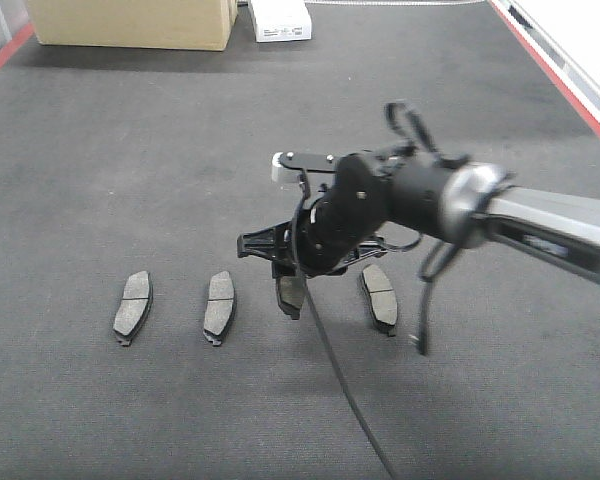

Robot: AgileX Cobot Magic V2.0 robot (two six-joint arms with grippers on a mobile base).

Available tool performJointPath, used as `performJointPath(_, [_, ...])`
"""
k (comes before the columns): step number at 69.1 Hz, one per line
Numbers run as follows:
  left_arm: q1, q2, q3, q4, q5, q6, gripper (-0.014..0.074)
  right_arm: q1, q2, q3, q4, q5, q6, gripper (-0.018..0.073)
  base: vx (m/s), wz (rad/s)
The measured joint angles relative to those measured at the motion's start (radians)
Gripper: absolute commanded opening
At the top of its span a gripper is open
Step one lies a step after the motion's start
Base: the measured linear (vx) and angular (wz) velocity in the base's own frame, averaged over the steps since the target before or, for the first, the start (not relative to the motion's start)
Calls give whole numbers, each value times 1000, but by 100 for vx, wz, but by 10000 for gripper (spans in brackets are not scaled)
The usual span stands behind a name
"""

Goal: Move and align brake pads A on conveyor
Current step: 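Lower the right gripper's brake pad onto the belt between the pads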

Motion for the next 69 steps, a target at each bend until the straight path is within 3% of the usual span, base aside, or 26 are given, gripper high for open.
performJointPath(16, [0,0,0,0,0,0,-6,-30,118,-71,-58,89,132,62,0,0])
performJointPath(52, [0,0,0,0,0,0,-6,-32,166,-77,-43,60,82,81,0,0])
performJointPath(61, [0,0,0,0,0,0,-6,-32,166,-78,-41,56,82,148,0,0])
performJointPath(69, [0,0,0,0,0,0,-6,-32,166,-78,-41,58,91,274,0,0])
